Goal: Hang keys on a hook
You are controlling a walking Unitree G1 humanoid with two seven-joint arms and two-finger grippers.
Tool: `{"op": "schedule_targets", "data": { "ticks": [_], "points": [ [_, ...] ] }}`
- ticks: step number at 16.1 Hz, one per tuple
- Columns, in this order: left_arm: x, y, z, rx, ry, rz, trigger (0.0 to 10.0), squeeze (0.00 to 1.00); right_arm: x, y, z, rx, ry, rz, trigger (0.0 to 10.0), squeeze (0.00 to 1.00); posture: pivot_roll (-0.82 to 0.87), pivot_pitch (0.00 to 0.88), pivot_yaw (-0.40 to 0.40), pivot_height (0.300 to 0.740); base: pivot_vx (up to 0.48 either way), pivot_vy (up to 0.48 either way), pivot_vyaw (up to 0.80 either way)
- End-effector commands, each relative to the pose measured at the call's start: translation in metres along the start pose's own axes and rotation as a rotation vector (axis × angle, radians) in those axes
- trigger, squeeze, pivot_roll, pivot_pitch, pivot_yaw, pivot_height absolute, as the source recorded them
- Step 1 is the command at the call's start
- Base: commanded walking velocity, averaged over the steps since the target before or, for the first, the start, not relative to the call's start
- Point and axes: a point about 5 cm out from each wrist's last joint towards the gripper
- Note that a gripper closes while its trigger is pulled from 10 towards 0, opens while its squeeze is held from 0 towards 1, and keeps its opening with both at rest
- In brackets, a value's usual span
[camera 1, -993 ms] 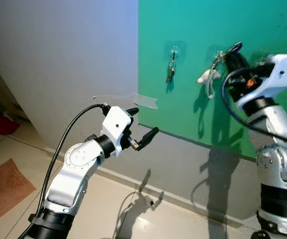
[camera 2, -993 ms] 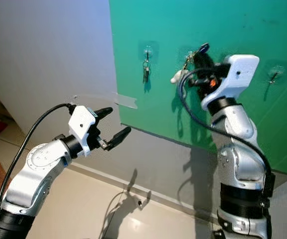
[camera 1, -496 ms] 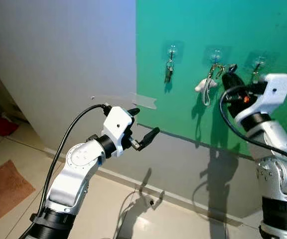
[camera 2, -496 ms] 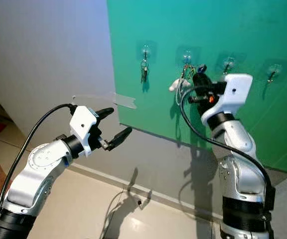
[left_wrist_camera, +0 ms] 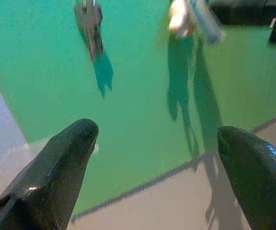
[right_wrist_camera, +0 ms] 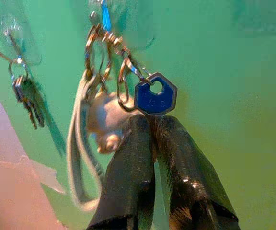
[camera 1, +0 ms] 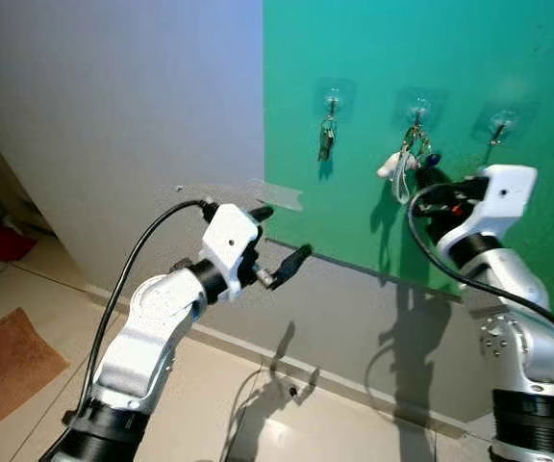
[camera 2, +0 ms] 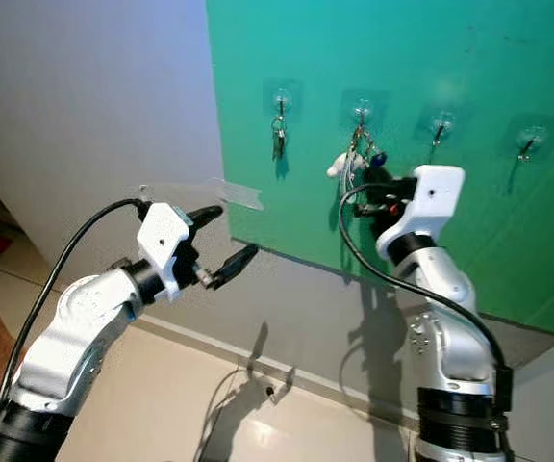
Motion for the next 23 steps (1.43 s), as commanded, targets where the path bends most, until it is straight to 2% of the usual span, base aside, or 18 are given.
{"op": "schedule_targets", "data": {
  "ticks": [1, 4, 8, 9, 10, 15, 17, 18, 19, 20, 21, 23],
  "points": [
    [0.001, 0.008, 0.005, -0.048, -0.018, 0.001, 10.0, 0.00, -0.002, -0.008, 0.000, 0.036, -0.026, 0.007, 10.0, 0.00, -0.07, 0.000, -0.012, 0.740, 0.000, 0.000, 0.00],
    [-0.001, 0.017, 0.011, -0.105, -0.046, -0.012, 10.0, 0.00, 0.001, -0.014, 0.002, 0.056, -0.023, 0.012, 10.0, 0.00, -0.08, 0.000, -0.010, 0.740, 0.000, 0.000, 0.00],
    [-0.005, 0.020, 0.012, -0.130, -0.095, -0.029, 10.0, 0.00, 0.002, -0.019, 0.001, 0.074, -0.029, 0.024, 10.0, 0.00, -0.08, 0.000, -0.009, 0.740, 0.000, 0.000, 0.00],
    [-0.007, 0.020, 0.012, -0.130, -0.108, -0.036, 10.0, 0.00, 0.003, -0.020, 0.001, 0.076, -0.025, 0.035, 10.0, 0.89, -0.08, 0.000, -0.009, 0.740, 0.000, 0.000, 0.00],
    [-0.007, 0.019, 0.012, -0.128, -0.111, -0.039, 10.0, 0.00, 0.003, -0.020, 0.000, 0.076, -0.027, 0.042, 10.0, 1.00, -0.08, 0.000, -0.009, 0.740, 0.000, 0.000, 0.00],
    [-0.003, 0.015, 0.010, -0.098, -0.079, -0.027, 10.0, 0.00, -0.001, -0.024, -0.006, 0.084, -0.048, 0.030, 10.0, 1.00, -0.08, 0.000, -0.007, 0.740, 0.000, 0.000, 0.00],
    [-0.001, 0.010, 0.006, -0.061, -0.039, -0.015, 10.0, 0.00, -0.007, -0.033, -0.012, 0.126, -0.082, -0.077, 10.0, 1.00, -0.08, 0.000, -0.005, 0.740, 0.000, 0.000, 0.00],
    [0.006, -0.003, 0.000, 0.023, 0.045, 0.007, 10.0, 0.00, -0.013, -0.045, -0.021, 0.186, -0.116, -0.137, 10.0, 0.00, -0.08, 0.000, -0.002, 0.740, 0.000, 0.000, 0.00],
    [0.010, -0.013, -0.005, 0.090, 0.094, 0.015, 10.0, 0.00, -0.017, -0.052, -0.027, 0.220, -0.136, -0.159, 10.0, 0.00, -0.08, 0.000, -0.002, 0.740, 0.000, 0.000, 0.00],
    [0.009, -0.021, -0.012, 0.119, 0.096, 0.015, 10.0, 0.00, -0.019, -0.056, -0.032, 0.224, -0.162, -0.135, 10.0, 0.00, -0.09, 0.000, -0.003, 0.740, 0.000, 0.000, 0.00],
    [0.008, -0.025, -0.017, 0.131, 0.093, 0.008, 10.0, 0.00, -0.023, -0.065, -0.038, 0.272, -0.204, -0.127, 10.0, 0.00, -0.09, 0.000, -0.007, 0.740, 0.000, 0.000, 0.00],
    [0.007, -0.025, -0.018, 0.129, 0.099, 0.003, 10.0, 0.00, -0.019, -0.069, -0.040, 0.273, -0.215, -0.081, 10.0, 0.00, -0.08, 0.000, -0.010, 0.740, 0.000, 0.000, 0.00]
  ]
}}
Point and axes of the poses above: a point about 5 cm out from each wrist's last joint towards the gripper, its own z axis pointing out of the wrist towards the gripper, its own y axis along the axis of the wrist's last joint, x = y × z, and after that the axes turned 10 degrees about z, right-handed
